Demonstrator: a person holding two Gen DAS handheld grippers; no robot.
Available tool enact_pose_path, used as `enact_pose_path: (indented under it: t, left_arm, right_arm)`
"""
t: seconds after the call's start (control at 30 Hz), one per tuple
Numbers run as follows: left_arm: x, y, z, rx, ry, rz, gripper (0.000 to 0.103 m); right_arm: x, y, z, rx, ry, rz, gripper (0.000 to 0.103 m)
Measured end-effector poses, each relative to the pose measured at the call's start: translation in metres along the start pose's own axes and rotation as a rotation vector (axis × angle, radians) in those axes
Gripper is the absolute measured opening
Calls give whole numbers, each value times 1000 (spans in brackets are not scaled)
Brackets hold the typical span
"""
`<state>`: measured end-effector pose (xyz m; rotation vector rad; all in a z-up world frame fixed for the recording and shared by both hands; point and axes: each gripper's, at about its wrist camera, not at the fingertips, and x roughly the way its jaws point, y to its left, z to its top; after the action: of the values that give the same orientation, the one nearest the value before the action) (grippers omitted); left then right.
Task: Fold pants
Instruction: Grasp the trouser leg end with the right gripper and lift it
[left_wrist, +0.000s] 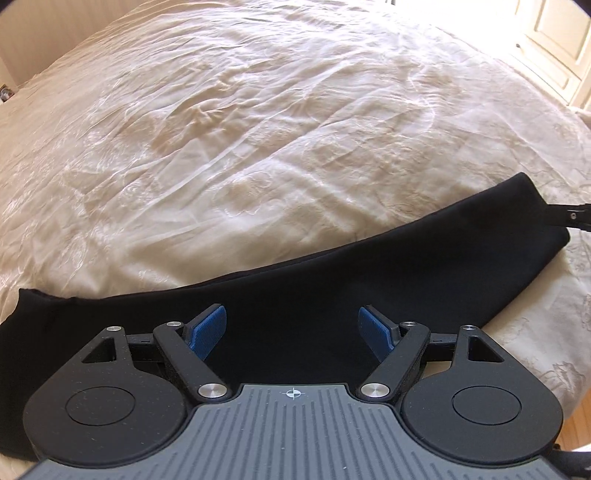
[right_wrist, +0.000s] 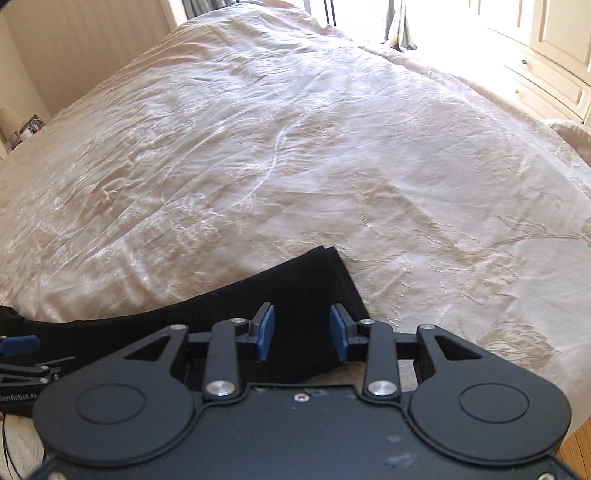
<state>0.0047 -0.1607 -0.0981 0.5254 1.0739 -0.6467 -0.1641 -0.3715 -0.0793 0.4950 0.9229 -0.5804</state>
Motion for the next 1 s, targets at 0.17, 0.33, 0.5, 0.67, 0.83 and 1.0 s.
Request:
enact_pose_path:
  t: [0.17,0.33,0.5,0.67,0.83,1.0]
  left_arm:
    - [30,-17,7,75,70,37,78]
    - [55,-10,5,22,178,46,79]
    - [60,2,7,-50,201,19,80]
    - [61,7,8,-57,211,17,80]
    - [63,5,10,-56,215,20,82]
    - [63,4,11,-54,216,20,82]
  right_arm:
    - [4,-28,0,48,11,-29,39]
    - [22,-37,0,56,104,2,45]
    - [38,-43,-5,95,169,46,49]
    - [57,-55,-1,181,192,92,55]
    - [72,-69,8,207,197,173,57]
    - [84,-69,18,109,218,254,58]
